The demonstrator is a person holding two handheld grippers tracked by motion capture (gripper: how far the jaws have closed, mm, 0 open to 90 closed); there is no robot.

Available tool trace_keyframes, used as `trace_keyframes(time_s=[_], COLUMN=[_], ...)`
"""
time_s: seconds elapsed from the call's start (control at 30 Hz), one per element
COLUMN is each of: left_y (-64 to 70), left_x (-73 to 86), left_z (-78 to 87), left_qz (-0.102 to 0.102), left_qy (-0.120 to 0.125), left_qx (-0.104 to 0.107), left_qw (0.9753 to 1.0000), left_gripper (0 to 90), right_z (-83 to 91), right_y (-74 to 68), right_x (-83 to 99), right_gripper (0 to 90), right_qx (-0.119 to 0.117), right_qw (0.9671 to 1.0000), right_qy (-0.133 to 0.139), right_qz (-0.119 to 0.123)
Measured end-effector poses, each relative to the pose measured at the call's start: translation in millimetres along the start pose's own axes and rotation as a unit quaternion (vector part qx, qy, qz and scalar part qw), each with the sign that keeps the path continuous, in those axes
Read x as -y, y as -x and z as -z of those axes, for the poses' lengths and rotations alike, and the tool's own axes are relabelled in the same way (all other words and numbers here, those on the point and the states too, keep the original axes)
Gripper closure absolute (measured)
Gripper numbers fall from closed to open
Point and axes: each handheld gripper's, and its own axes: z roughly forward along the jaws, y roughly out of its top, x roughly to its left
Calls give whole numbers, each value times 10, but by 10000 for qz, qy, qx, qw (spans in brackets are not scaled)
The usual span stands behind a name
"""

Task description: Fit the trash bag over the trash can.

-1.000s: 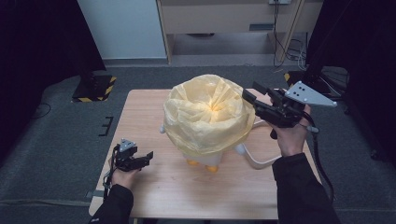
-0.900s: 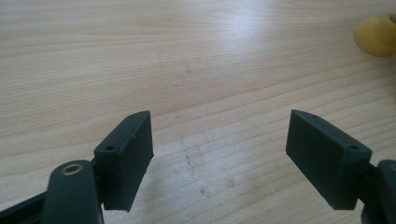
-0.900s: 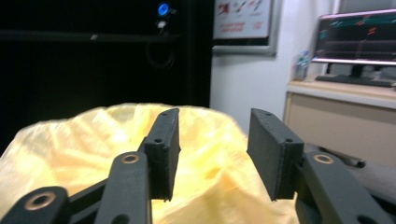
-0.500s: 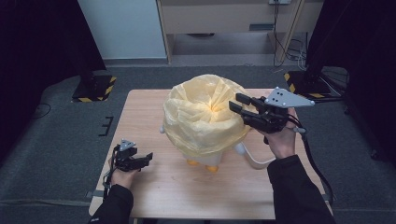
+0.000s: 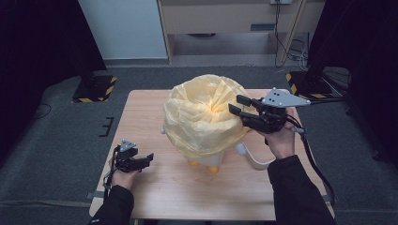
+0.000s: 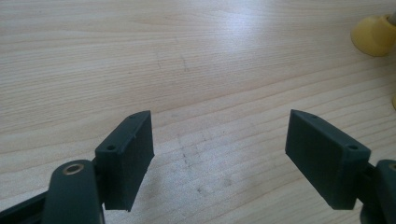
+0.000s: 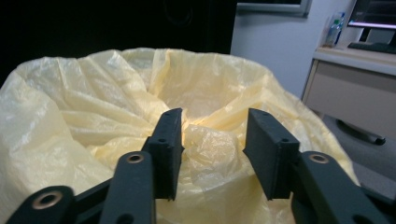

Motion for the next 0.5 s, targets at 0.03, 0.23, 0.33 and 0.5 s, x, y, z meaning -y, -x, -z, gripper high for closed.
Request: trace_keyframes(time_s=[0.03,0.23,0.33,0.5], left_y=[0,-5,-7,-7], left_x=[0,-2,-2,-2], left_z=[-1,4,5,5], left_qz=[6,29,35,42], left_qy=[-1,9,13,21], left_qx=[2,11,14,19], left_qw=[10000,10000,10000,10000], left_gripper=[230,230,230,229], right_z=[12,93,121,156], right_y=[-1,49,76,94], right_x=[-11,-132,-222,-412], right_gripper=[519,388,330,262], right_qx=[36,228,349,459], right_qw=[9999,9970,9952,9917], right_qy=[106,675,860,1142], right_qz=[-31,-293,-318,-362])
